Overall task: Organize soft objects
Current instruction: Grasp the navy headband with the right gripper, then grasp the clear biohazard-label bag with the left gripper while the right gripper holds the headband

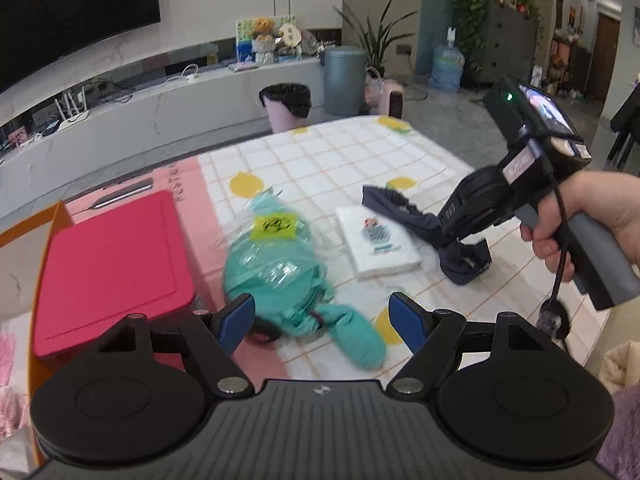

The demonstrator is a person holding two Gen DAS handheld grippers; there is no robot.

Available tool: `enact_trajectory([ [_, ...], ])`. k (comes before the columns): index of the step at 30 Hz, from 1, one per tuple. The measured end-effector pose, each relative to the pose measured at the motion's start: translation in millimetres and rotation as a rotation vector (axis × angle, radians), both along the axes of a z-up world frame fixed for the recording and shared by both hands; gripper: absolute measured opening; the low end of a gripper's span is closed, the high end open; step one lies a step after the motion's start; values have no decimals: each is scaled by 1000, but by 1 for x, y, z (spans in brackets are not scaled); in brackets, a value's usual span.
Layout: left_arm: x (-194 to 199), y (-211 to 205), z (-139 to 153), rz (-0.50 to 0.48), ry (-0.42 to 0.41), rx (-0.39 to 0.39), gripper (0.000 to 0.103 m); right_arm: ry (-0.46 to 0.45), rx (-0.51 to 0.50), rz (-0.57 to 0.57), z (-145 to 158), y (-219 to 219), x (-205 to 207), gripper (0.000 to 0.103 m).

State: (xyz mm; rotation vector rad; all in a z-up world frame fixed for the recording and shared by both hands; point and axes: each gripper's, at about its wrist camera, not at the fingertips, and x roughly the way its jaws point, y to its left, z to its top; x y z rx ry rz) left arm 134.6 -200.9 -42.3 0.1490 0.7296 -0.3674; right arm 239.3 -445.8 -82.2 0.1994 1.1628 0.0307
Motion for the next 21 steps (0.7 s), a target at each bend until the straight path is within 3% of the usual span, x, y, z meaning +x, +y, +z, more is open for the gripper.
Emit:
enact_trajectory([
  [5,0,-10,0,-46,-67,-11,90,-68,-159,3,21,5,-9,1],
  [10,17,-23,-15,18,-48,-12,90,-172,-186,-55,47,-1,-19,1],
  [14,31,-35,-35,48,-13,48,90,-239,-137,-89,62,-10,-27,1],
  [18,33,-45,-40,36,-140,124,90,-302,-85,-137,80,-21,-34,1],
  [21,40,-56,-47,35,-178,222,90,-334,-71,-151,88,-23,-37,1],
])
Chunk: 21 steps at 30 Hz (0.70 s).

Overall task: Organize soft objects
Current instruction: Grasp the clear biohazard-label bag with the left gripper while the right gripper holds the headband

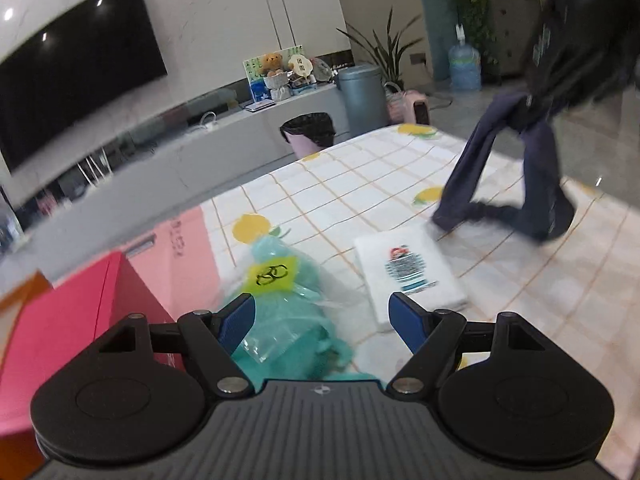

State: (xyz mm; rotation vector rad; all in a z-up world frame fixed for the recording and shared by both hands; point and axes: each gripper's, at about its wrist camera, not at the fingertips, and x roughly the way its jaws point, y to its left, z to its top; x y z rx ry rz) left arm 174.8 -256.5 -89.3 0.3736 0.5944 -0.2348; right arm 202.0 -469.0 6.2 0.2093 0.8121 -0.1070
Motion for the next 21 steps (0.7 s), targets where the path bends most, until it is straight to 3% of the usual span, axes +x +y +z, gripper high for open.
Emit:
enact_trajectory([
  [7,8,-19,-22,-41,-61,183,90,-20,16,23,3,0,-1,2],
  [18,34,-24,-38,-10,3,203,89,18,11,24,-11,-5,4,2],
  [20,37,-22,-39,9,19,185,81,18,14,27,-11,-5,4,2],
  [21,39,-19,-39,34,26,164,69,18,13,28,-12,-4,4,2],
])
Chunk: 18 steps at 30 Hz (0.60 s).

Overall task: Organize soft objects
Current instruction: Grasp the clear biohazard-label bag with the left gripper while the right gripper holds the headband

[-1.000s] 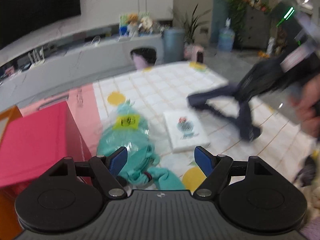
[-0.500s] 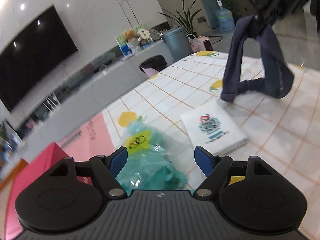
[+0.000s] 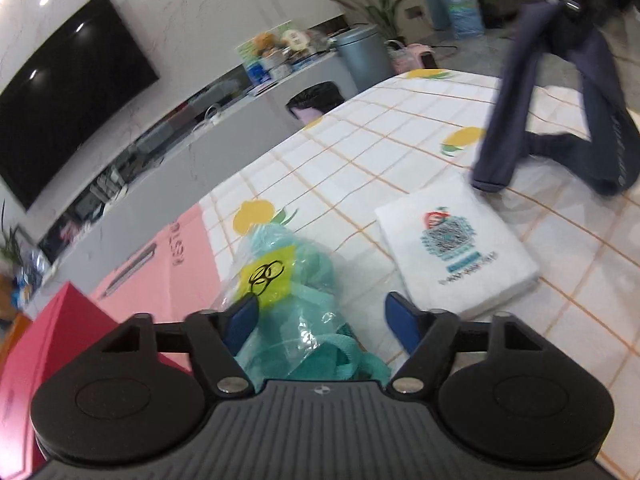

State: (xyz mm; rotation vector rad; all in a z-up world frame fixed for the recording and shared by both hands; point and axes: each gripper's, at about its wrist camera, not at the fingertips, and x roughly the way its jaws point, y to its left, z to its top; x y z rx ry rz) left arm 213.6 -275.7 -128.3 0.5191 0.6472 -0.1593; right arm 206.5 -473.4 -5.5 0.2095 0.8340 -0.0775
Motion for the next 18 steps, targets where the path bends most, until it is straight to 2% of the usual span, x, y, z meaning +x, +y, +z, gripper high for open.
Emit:
enact_trajectory([
  [2,4,8,3,49,11,-50,52,2,-5,3,-1,1,1,2],
  [5,2,16,10,52,25,-125,39,10,-14,10,-2,3,1,2],
  [9,-9,22,21,51,-14,-160,27,16,-26,24,-4,6,2,2],
  [13,-24,28,38,6,-31,-204,14,13,-11,39,-4,5,3,2],
  [18,-42,44,65,-16,-17,-314,9,0,-14,30,1,2,-1,2],
])
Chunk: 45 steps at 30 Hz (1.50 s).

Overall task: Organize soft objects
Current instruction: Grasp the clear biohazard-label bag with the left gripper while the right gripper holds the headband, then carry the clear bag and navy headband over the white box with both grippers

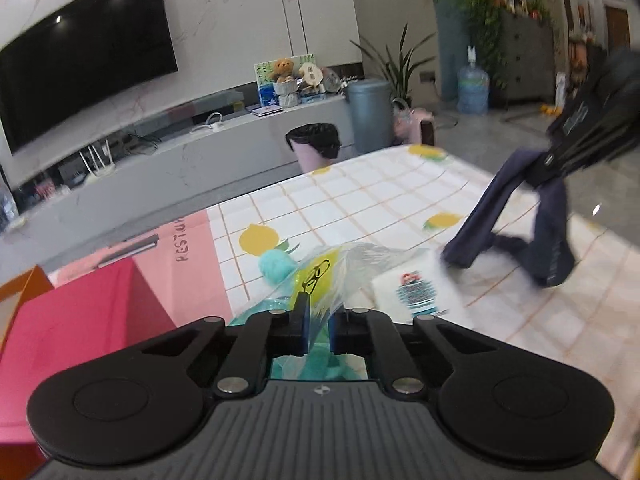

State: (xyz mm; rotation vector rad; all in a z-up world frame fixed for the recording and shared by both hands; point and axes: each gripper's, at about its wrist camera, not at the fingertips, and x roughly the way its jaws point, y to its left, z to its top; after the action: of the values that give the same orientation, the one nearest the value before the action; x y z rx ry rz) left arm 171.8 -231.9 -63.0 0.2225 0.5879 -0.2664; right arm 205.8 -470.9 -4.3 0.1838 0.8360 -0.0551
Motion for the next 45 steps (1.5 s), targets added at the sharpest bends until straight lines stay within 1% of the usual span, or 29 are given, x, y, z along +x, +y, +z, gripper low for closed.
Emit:
enact_trajectory([
  [2,-8,11,10,-9,30,-68,8,-9,1,3,3,0,-3,2],
  [5,-15,25,18,-19,111,-154,8,-17,27,29,6,-1,-7,2],
  [7,-19,34,19,-19,168,-191,8,-19,58,57,5,0,-9,2],
  [10,-21,45,10,-20,241,-246,7,14,97,113,-3,9,-9,2],
  [12,-20,48,-1,-3,287,-251,4,53,69,136,-11,18,-6,2],
  [14,-16,48,-13,9,320,-244,3,97,51,128,-21,23,-2,2],
  [15,-14,47,-18,16,327,-235,3,121,43,114,-26,24,1,2],
  [16,-13,46,-22,23,327,-225,3,139,24,100,-30,24,3,5],
  [18,-10,45,-28,34,330,-214,3,171,-34,71,-38,24,5,9],
  [19,-8,45,-30,36,335,-214,3,185,-52,58,-42,22,7,12],
  [20,-10,45,-32,37,336,-213,3,197,-57,44,-47,19,9,21],
  [21,-10,45,-33,38,335,-210,3,212,-57,32,-51,16,11,46],
  [22,-10,44,-34,38,335,-207,2,225,-55,21,-55,12,14,65],
  [24,-11,43,-35,32,332,-209,2,245,-61,-4,-60,8,18,79],
  [26,-12,42,-37,27,322,-204,2,259,-73,-15,-62,7,24,80],
  [28,-13,41,-37,22,318,-203,2,258,-60,-2,-64,8,29,84],
  [32,-15,40,-37,8,317,-204,2,303,-19,6,-79,12,44,84],
  [35,-19,42,-33,0,311,-210,2,319,-44,-4,-86,15,49,84],
  [36,-19,42,-32,0,310,-213,2,315,-47,-9,-86,15,50,79],
  [37,-19,43,-31,0,310,-217,2,310,-43,-12,-86,15,49,71],
  [38,-19,44,-31,0,310,-219,2,307,-45,-16,-87,14,49,67],
  [40,-20,46,-29,-1,307,-223,2,297,-100,-14,-86,15,46,54],
  [41,-20,45,-28,-1,306,-223,2,288,-108,-13,-85,14,45,50],
  [42,-21,46,-28,0,304,-225,2,278,-97,-16,-84,12,45,40],
  [43,-22,46,-27,0,302,-227,2,268,-93,-20,-84,11,45,26],
  [45,-24,47,-24,-2,296,-230,2,254,-95,-29,-83,6,43,11],
])
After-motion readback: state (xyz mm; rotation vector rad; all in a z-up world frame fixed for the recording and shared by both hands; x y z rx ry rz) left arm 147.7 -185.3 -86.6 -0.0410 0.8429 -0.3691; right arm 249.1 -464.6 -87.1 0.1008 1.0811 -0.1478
